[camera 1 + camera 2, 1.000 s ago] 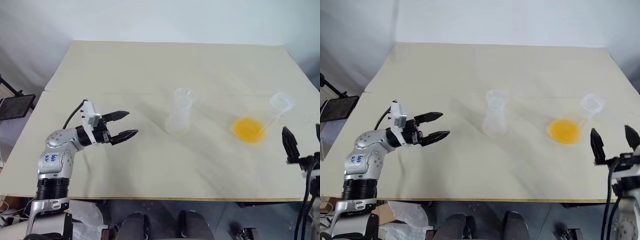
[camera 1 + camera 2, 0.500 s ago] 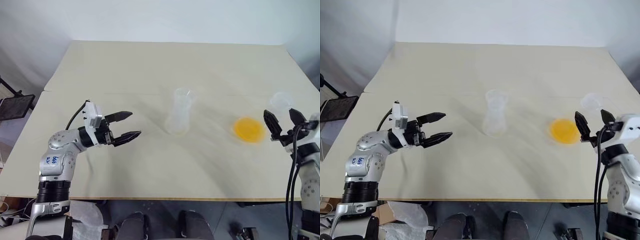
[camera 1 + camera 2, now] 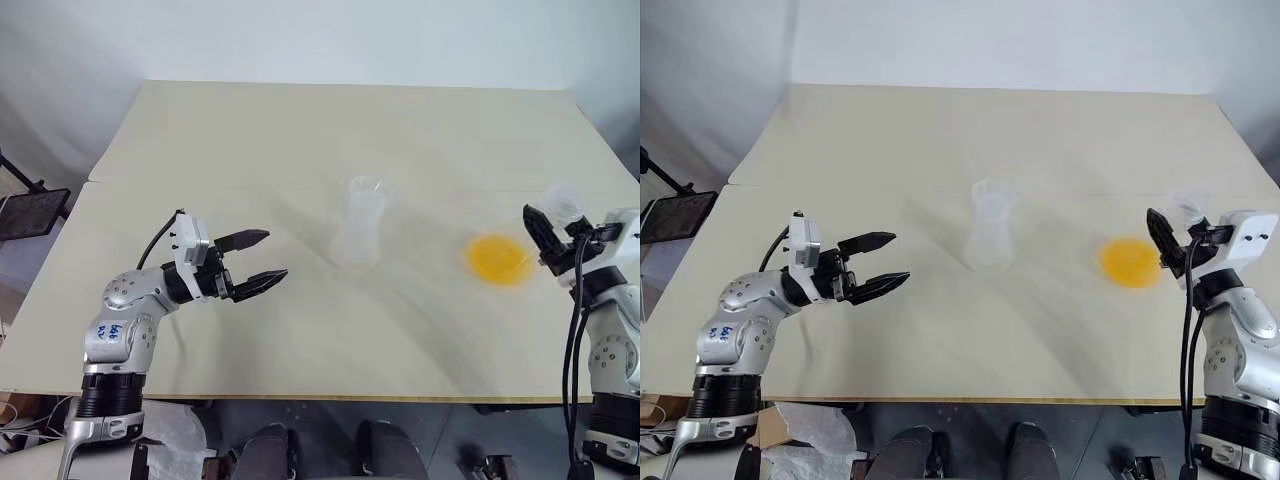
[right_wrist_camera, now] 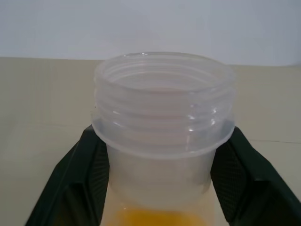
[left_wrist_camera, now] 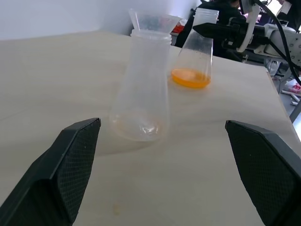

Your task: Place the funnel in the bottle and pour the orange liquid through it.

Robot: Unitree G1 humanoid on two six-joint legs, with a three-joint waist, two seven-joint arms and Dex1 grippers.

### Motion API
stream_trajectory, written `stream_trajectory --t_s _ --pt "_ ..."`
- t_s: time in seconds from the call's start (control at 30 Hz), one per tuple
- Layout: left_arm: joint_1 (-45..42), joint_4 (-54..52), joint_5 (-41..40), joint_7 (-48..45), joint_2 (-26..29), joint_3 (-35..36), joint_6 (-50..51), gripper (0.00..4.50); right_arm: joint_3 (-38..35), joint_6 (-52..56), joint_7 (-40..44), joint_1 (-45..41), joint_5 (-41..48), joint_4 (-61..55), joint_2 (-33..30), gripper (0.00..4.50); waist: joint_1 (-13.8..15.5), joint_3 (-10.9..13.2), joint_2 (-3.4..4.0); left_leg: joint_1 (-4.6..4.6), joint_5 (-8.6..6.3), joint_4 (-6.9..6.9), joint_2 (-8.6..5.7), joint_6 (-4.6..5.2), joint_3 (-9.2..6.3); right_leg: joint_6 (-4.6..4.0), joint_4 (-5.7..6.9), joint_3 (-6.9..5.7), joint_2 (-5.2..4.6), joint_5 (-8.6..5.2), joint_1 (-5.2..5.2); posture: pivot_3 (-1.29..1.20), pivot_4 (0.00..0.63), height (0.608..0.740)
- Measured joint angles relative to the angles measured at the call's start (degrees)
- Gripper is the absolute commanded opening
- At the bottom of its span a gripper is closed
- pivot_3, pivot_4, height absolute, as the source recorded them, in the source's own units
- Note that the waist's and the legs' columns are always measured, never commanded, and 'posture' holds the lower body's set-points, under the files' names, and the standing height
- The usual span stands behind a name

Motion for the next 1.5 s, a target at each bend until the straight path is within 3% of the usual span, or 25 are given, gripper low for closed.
stream_trajectory --t_s 0.37,0.57,0.73,0.87,1.13,1.5 --pt "0.1 0.0 -0.3 0.6 -0.1 -0.1 -0.2 4.5 2.8 -1.9 -1.5 -2.1 -1.2 -3.0 3.6 2.46 -0.3 0.1 0.12 0.0 0.0 -0.01 0.02 -0.01 0.05 0.0 -0.02 0.02 0.01 0.0 -0.04 0.0 0.15 0.74" --pt "0.2 0.0 -0.4 0.9 -0.8 -0.9 -0.2 4.5 12.2 9.8 -4.1 -11.5 -2.2 -11.5 1.7 2.46 -0.3 0.2 0.29 -0.04 0.0 -0.03 0.06 -0.02 0.0 -0.01 0.01 -0.03 0.02 0.0 -0.08 0.0 0.15 0.74" --pt "-1.4 0.6 -0.4 1.5 -2.2 -1.6 -1.0 4.5 23.3 10.1 -7.7 -19.1 -15.2 -13.4 0.7 2.46 0.2 0.2 0.28 -0.21 0.0 0.02 -0.05 -0.01 -0.12 0.0 -0.02 -0.12 -0.05 0.0 -0.13 0.0 0.15 0.74" --pt "-2.8 1.7 -0.3 2.6 -3.6 -2.0 -2.1 4.5 29.1 3.2 -8.4 -20.5 -25.8 -12.9 -0.4 2.46 0.0 0.2 0.28 -0.26 0.0 -0.02 -0.07 -0.01 -0.18 0.0 -0.04 -0.27 -0.04 0.0 -0.15 0.0 0.15 0.74" --pt "-2.9 1.8 -0.1 5.8 -6.2 -4.0 -3.7 4.5 32.3 -7.8 -12.8 -20.8 -41.4 -7.4 -1.6 2.46 -0.2 0.2 0.27 -0.27 0.0 -0.03 -0.05 -0.02 -0.16 0.01 -0.08 -0.3 -0.03 0.0 -0.15 0.0 0.15 0.74" --pt "-2.8 1.7 0.1 7.3 -6.9 -5.4 -3.9 4.5 35.5 -17.8 -16.8 -20.3 -56.3 -7.5 -2.1 2.46 -0.2 0.2 0.27 -0.27 0.01 -0.02 -0.02 -0.03 -0.17 0.01 -0.11 -0.31 0.0 0.0 -0.13 0.0 0.15 0.74"
